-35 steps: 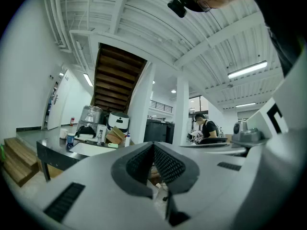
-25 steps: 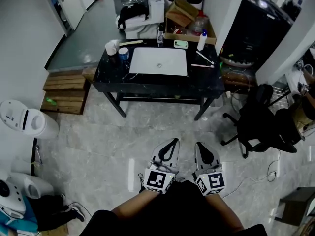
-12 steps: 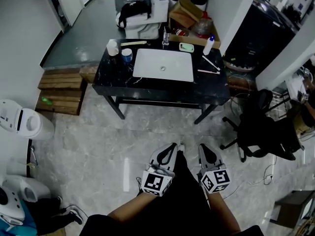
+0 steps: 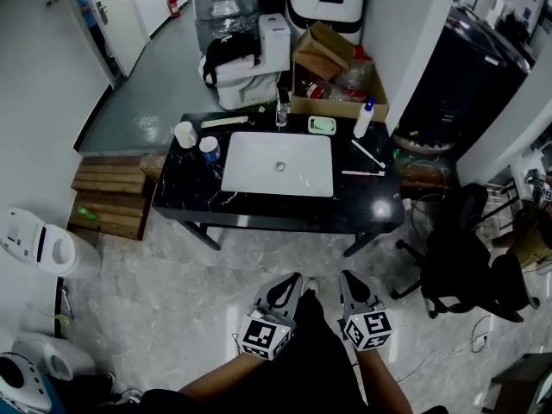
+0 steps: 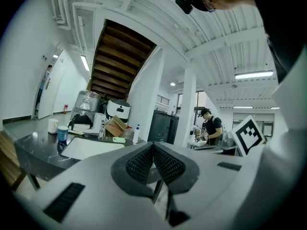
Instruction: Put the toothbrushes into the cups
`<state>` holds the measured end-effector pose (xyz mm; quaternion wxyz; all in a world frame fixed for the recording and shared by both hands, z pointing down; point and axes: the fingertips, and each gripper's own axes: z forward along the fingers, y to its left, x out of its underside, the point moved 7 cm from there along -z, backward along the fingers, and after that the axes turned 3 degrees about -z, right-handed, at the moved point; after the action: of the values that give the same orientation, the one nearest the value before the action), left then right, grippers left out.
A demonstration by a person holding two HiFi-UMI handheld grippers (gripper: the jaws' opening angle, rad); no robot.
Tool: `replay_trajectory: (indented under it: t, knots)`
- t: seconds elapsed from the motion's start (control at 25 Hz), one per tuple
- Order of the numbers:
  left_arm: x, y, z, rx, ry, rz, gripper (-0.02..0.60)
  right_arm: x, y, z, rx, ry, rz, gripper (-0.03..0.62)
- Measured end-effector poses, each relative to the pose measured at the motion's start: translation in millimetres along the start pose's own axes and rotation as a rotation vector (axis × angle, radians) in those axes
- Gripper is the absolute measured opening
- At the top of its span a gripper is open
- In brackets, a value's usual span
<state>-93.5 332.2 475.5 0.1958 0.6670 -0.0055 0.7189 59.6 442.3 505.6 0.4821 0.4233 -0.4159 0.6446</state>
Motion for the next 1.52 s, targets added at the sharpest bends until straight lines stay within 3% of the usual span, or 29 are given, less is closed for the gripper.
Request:
replay_trajectory:
  t: [0.36, 0.68, 0.96, 1.28, 1.52]
  knots:
    - [-31.4, 22.8, 149.7, 0.039, 0.025, -0.024, 0.014, -42.1, -134.3, 91.2, 0.015, 0.06, -0.069, 0.02]
    - [-36.6, 44.1, 240.4, 0.039, 0.064, -0.034, 0.014, -46.7, -212.5, 164.6, -0.076, 0.159, -0.11, 0.02]
    - [-35.7, 51.2, 282.3, -0.001, 0.084, -0.053, 0.014, -32.5, -230.0, 211.4, -0.208, 0.257, -0.187, 0.021]
    - [-32.5, 62.2, 298.2, -0.032, 0.082, -0.097, 0.014, -33.3, -273.9, 238.1, -0.114, 0.301, -0.199, 0.021]
    - [-33.6, 76.9, 310.5, -0.016, 0.068, -0.114, 0.014, -26.1, -300.8, 266.4, -0.113, 0.397, -0.336, 0.021]
